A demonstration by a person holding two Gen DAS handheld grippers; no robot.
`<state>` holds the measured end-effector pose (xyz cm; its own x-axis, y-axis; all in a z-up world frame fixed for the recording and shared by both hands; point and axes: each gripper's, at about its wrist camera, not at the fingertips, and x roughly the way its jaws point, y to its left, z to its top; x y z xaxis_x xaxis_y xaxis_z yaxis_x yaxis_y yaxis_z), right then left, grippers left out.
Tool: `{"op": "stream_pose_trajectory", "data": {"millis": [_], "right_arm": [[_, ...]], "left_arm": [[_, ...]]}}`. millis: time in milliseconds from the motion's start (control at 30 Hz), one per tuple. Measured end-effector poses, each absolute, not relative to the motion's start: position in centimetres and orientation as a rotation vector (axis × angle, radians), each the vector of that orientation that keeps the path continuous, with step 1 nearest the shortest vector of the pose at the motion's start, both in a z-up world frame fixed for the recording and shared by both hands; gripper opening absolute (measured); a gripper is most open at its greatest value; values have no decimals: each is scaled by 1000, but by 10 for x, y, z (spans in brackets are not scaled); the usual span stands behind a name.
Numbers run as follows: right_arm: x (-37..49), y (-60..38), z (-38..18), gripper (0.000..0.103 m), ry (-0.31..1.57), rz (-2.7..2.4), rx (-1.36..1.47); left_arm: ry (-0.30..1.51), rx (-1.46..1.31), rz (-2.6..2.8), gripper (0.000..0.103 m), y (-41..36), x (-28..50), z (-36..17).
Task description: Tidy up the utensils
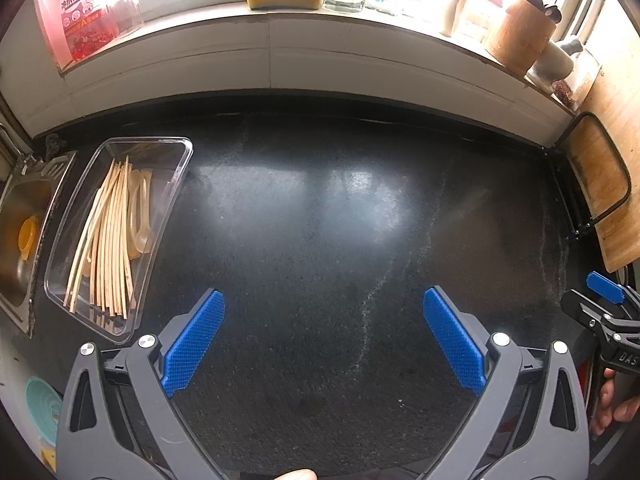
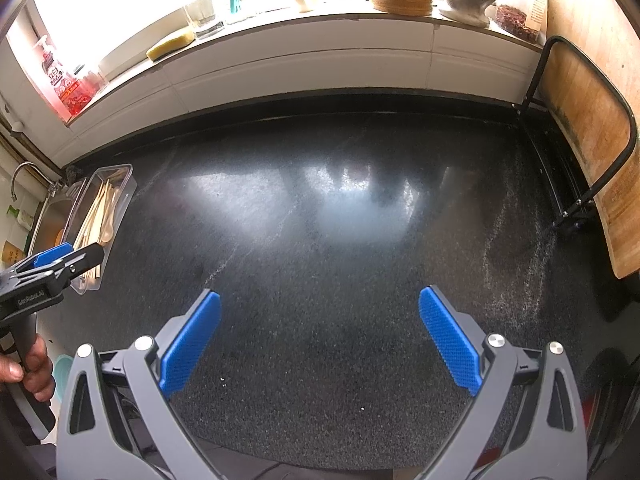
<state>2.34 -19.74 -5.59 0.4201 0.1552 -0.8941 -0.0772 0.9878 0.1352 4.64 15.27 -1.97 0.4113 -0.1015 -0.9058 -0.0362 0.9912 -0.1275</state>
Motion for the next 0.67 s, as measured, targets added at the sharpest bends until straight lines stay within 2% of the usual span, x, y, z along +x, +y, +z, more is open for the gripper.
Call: {"op": "stream_pose_trajectory", "data": {"millis": [267,667], "right_arm": [[21,-198,-56,96,1131,144,74],[23,-198,-57,96,1135,145,74]], "left_arm": [[1096,-144,-52,97,151,42,-14],[1128,-105,-50,97,144,47,-17]]}}
